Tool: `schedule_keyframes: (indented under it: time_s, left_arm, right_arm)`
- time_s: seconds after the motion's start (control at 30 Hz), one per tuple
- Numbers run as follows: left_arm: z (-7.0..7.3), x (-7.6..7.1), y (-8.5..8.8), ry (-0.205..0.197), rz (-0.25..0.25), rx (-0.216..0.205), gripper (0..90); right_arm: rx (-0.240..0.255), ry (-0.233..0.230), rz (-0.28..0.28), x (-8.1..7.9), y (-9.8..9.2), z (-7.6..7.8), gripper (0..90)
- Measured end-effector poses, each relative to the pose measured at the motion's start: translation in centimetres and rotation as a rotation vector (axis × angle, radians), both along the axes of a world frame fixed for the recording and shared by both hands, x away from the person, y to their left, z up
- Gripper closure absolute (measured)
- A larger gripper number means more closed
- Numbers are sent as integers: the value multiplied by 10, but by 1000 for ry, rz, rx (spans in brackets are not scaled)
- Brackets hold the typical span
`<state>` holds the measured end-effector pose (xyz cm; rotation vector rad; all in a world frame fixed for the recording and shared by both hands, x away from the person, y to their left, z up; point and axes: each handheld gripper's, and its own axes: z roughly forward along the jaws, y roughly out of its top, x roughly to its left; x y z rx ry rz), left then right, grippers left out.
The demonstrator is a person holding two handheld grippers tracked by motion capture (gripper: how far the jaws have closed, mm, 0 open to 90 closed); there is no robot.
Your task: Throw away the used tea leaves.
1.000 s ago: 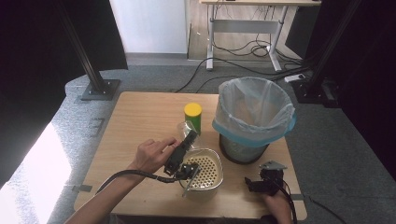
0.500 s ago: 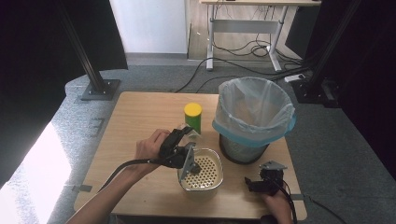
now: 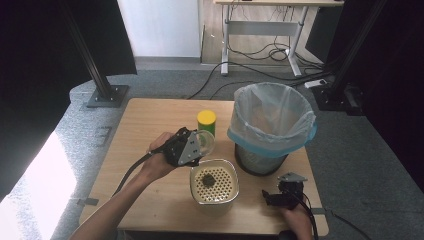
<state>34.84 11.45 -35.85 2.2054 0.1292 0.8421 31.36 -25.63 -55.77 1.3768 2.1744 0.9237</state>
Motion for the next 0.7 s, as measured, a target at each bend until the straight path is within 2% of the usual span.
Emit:
schedule_keyframes:
  time_s: [0.1, 0.27, 0.5, 0.57, 0.63, 0.7]
  left_arm:
    - [5, 6, 4, 61, -4, -56, 377]
    - [15, 14, 4, 115, -9, -89, 375]
    - [30, 26, 1, 165, -15, -132, 374]
    - [34, 29, 0, 191, -21, -153, 374]
    - [39, 31, -2, 183, -15, -147, 374]
    - [45, 34, -5, 198, -23, -159, 373]
  right_arm:
    - [0, 0, 0, 0, 0, 0, 0]
    - [1, -1, -1, 0, 0, 0, 0]
    - [-1, 0, 1, 0, 0, 0, 0]
    - [1, -1, -1, 0, 0, 0, 0]
    - [1, 0, -2, 0, 0, 0, 0]
    - [0, 1, 0, 0, 0, 0, 0]
